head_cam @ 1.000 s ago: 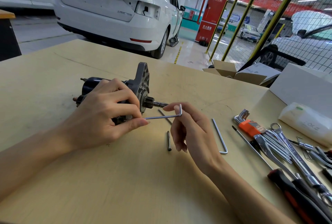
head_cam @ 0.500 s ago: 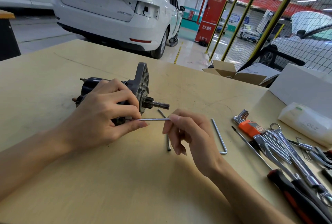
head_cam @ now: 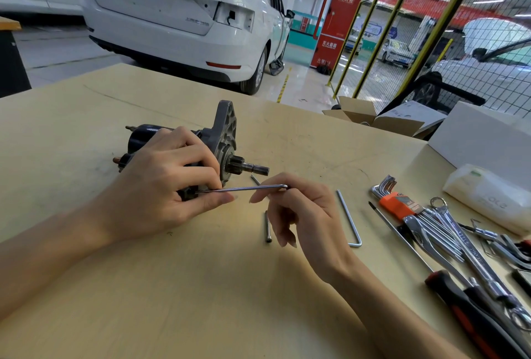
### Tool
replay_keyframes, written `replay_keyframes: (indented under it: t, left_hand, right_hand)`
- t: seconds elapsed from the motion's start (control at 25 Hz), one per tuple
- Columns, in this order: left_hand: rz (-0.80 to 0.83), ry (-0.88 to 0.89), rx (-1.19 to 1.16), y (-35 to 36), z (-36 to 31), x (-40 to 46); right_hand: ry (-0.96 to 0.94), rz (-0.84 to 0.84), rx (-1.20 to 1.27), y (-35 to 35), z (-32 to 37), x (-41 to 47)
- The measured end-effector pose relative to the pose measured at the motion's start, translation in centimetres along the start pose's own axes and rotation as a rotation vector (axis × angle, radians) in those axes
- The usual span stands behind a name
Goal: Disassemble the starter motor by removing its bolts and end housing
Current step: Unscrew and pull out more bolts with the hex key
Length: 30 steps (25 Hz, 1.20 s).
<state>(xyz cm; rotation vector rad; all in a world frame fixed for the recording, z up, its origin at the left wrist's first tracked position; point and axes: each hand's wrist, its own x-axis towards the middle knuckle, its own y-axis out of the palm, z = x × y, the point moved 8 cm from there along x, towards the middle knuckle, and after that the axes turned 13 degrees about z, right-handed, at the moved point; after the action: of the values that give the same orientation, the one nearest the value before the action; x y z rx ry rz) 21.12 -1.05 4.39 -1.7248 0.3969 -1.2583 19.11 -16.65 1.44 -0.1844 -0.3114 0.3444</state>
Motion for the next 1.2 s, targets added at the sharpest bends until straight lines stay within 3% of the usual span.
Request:
replay_keyframes:
  t: [0.76,1.2]
  left_hand:
    - [-0.008,-0.012,-0.07,0.1,0.3,-0.1]
    - [0.022,0.0,-0.045,0.1,0.2,-0.1]
  right_hand:
    - [0.049,-0.153,-0.107,-1.1,-0.4,-0.2]
    - [0.0,-0.019,0.011,-0.1,0.2,-0.2]
